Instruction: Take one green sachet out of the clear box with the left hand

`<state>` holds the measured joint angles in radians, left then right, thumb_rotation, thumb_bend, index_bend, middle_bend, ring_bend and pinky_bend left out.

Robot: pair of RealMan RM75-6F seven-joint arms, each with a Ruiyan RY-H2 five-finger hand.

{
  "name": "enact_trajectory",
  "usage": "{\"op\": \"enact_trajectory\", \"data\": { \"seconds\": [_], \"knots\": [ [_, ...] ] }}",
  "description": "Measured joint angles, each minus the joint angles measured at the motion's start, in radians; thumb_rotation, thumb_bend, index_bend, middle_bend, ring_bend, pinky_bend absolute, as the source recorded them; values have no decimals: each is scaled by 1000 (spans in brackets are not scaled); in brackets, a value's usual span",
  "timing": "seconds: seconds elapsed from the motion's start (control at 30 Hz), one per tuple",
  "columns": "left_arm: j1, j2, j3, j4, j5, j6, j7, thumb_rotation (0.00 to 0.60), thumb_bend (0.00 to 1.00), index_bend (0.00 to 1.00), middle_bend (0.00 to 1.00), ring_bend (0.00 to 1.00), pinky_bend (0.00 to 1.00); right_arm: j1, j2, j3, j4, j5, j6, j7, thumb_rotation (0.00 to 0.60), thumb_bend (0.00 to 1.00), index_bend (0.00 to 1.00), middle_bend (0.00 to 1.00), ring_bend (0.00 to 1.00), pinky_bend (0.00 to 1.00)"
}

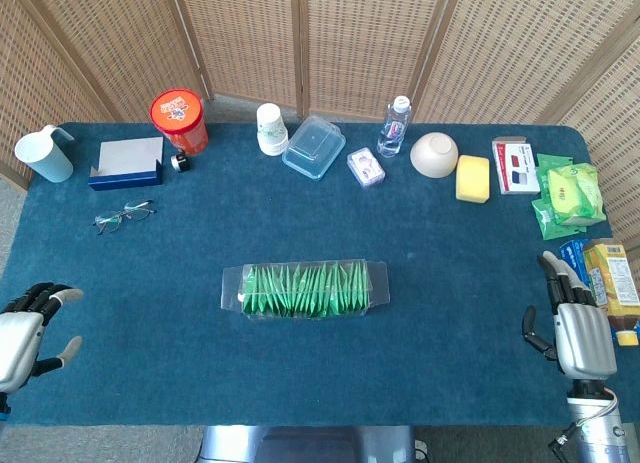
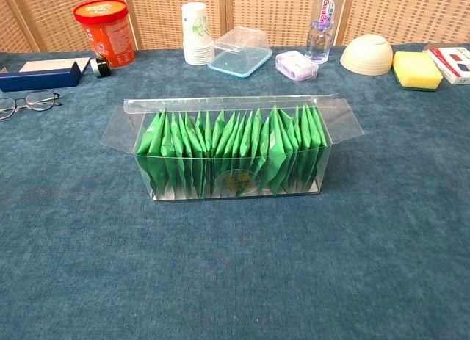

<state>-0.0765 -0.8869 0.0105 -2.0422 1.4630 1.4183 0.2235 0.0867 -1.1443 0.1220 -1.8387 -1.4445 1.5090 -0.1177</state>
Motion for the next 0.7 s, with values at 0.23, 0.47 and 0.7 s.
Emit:
{"op": "enact_trajectory", "data": {
  "seconds": [0.23,0.47,0.7],
  "knots": [
    [-1,-2,4,-3,-2,-5,7,600,288,260,240,158,262,5,-3,-1,6,1,-9,6,471,665,36,102,86,197],
    [3,6,-8,-8,18,29,4,600,287,260,240,158,262,-4,-3,-5,13,-9,8,24,469,665,36,102,86,197],
    [-46,20,-40,-20,33,-4,14,600,286,252,228,156,262,-13,-11,-8,24,-15,21,38,469,665,36,102,86,197]
  ]
}}
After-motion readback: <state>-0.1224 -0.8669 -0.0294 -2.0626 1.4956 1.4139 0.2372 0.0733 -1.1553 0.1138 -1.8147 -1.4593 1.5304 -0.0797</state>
